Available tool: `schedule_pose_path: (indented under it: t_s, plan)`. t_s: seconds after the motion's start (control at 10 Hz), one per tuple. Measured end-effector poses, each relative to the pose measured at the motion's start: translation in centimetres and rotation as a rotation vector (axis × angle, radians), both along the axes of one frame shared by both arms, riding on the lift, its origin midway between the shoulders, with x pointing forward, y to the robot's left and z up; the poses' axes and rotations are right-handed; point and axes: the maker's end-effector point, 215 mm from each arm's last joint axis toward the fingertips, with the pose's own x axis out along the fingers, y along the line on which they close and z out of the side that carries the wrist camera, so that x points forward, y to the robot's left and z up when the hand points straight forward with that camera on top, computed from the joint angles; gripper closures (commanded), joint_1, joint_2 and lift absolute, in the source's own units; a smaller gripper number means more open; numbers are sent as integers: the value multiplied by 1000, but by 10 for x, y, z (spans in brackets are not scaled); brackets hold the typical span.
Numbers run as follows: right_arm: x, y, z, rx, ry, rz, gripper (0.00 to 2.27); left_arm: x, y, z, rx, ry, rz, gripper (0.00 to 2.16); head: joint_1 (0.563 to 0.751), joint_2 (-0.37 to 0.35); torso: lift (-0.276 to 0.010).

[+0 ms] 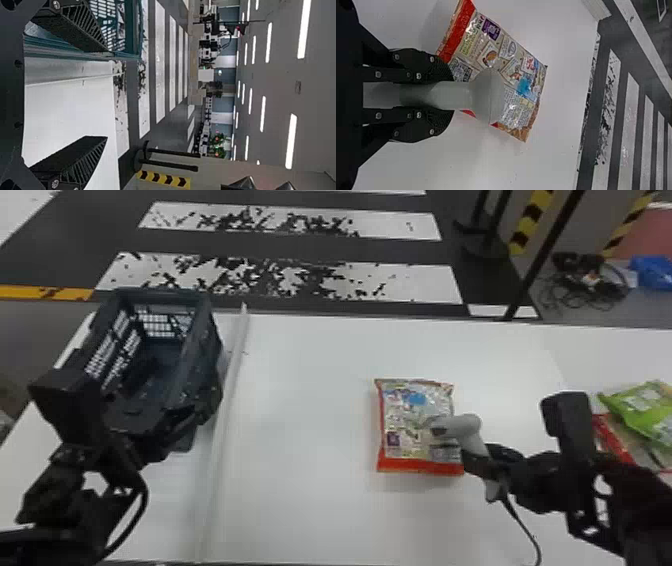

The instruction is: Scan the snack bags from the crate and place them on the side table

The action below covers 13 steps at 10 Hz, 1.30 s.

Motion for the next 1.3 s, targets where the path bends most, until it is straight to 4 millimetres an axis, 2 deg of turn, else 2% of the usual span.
schedule_pose_path:
  t_s: [0.3, 0.7, 0.9, 1.3]
  plan:
    - [7, 6, -3, -13, 7, 10, 2013, 0, 0, 0, -1, 0, -1, 90, 695, -13, -94]
    - [11, 1, -5, -28, 9, 2, 2013, -1, -1, 0, -3, 0, -3, 90, 695, -20, -94]
    - [18, -20, -6, -42, 1, -39, 2013, -1, 0, 0, -4, 0, -2, 90, 695, -38, -94]
    - [45, -91, -8, -50, -31, -182, 2013, -1, -2, -1, -7, 2, -4, 90, 695, -128, -94]
